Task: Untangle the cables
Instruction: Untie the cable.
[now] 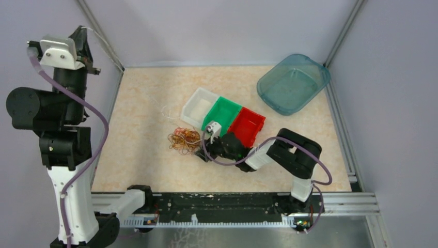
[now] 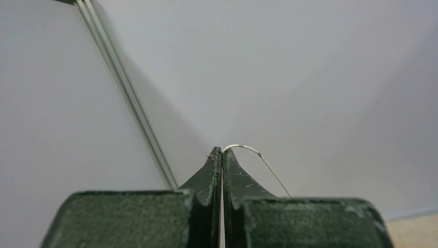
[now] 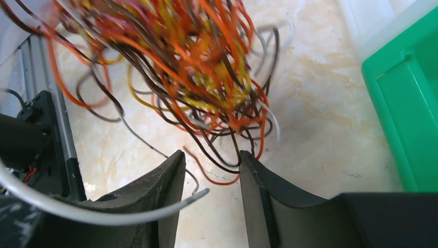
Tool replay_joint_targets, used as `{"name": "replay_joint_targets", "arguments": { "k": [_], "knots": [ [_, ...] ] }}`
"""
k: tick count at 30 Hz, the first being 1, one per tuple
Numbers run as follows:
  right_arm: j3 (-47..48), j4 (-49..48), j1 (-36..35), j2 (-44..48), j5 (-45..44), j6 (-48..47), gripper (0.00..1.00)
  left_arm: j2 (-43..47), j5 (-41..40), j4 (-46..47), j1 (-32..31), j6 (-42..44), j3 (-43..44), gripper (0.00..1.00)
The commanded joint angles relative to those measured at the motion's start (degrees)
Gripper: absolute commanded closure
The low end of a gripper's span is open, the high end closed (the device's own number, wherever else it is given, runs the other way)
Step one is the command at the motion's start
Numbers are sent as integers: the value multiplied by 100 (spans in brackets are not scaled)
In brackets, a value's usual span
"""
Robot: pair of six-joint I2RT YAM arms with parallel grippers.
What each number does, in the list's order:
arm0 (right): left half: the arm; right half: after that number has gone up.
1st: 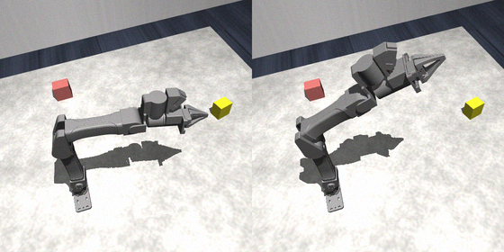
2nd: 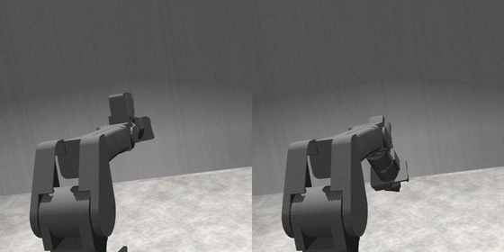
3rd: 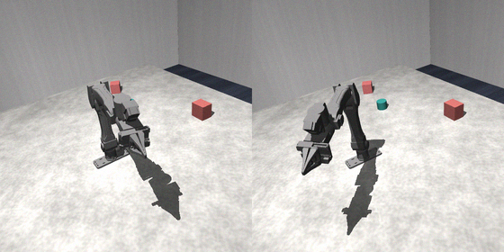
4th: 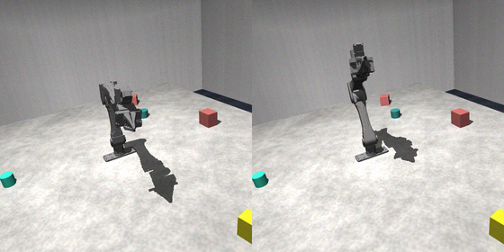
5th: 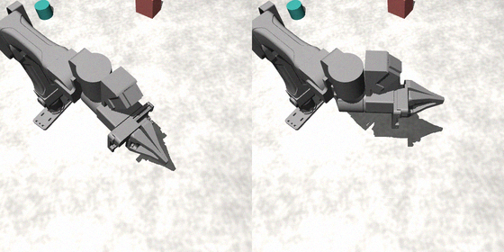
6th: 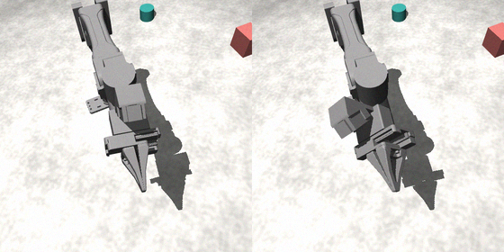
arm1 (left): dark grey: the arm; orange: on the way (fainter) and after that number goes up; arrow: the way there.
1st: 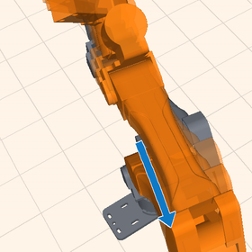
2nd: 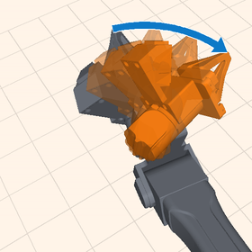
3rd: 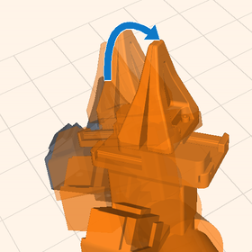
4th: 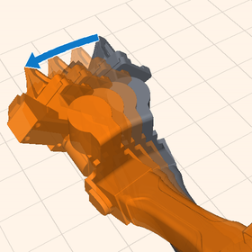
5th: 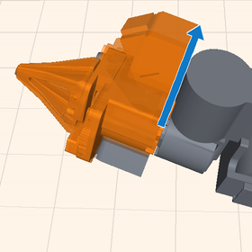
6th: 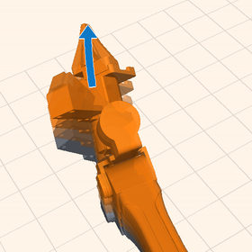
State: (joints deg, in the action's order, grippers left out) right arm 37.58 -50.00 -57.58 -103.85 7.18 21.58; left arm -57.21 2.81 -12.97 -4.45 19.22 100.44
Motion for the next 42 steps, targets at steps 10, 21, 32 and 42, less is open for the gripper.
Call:
{"name": "replay_joint_targets", "arguments": {
  "k": [10,21,32,42],
  "knots": [
    [-859,-45,-34,687,-153,92,56,177,-395,1455,-13,934,227,100],
    [-981,1051,-30,2484,-473,-598,31,162,1324,-55,-13,-169,384,100],
    [1277,770,-52,1551,712,-737,26,329,2400,-610,-13,-1272,150,100],
    [3209,1278,-310,-708,1097,-659,31,298,2518,-488,-15,-1330,445,100]
  ]
}}
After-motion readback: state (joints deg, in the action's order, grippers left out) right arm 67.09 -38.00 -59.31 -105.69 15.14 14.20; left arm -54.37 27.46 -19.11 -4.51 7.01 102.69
